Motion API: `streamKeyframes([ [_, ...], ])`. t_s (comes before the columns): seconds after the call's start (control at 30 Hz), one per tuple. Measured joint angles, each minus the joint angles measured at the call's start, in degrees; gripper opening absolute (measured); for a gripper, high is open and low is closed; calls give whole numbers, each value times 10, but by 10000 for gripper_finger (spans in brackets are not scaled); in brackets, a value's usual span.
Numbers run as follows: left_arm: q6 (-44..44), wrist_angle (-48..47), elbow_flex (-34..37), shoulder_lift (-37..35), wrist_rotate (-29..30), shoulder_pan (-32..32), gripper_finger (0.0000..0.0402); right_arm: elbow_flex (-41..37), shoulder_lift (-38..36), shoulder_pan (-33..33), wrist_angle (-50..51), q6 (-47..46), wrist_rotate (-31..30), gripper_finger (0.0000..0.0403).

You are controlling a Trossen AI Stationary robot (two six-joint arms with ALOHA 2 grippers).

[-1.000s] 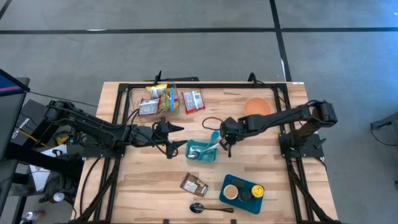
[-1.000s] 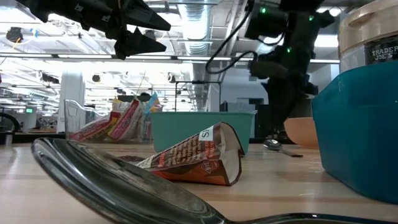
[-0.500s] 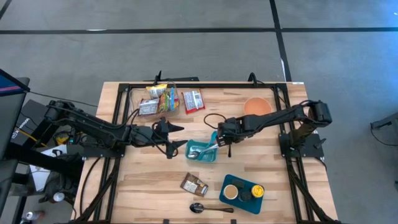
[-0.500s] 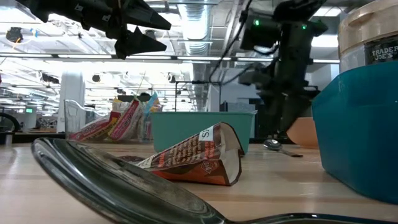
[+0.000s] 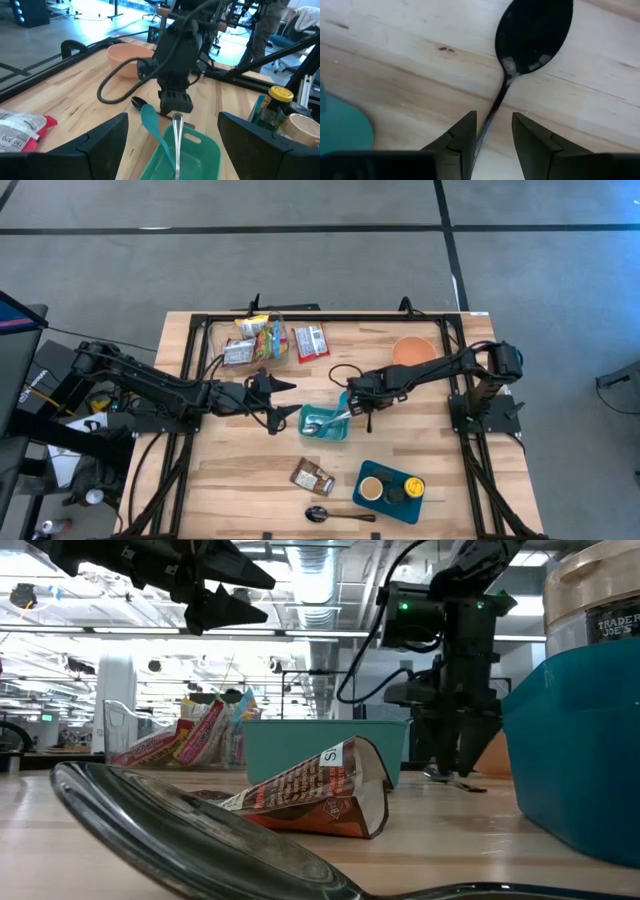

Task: Pick & Place Food Item
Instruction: Put the top black tablespoon into the green bin

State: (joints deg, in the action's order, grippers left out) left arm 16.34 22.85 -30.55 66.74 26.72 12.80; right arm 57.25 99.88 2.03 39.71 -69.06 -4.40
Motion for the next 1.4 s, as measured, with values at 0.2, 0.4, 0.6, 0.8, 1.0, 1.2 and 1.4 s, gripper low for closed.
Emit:
streamKeyframes([
  [0.2, 0, 3, 0, 0, 0, 0, 301, 0, -1, 0, -4, -16, 0, 117],
  [0.4, 0, 3, 0, 0, 0, 0, 301, 0, -1, 0, -5, -29, 0, 117],
  [0.6, 0, 3, 0, 0, 0, 0, 301, 0, -1, 0, -10, -33, -1, 117],
  [0.8, 0, 3, 0, 0, 0, 0, 301, 0, -1, 0, -10, -39, -5, 117],
  [1.0, 0, 3, 0, 0, 0, 0, 301, 0, -1, -1, -10, -41, -13, 109],
  [1.2, 0, 3, 0, 0, 0, 0, 301, 0, -1, -1, -8, -47, -17, 94],
  [1.4, 0, 3, 0, 0, 0, 0, 301, -1, -1, -5, -8, -48, -24, 92],
])
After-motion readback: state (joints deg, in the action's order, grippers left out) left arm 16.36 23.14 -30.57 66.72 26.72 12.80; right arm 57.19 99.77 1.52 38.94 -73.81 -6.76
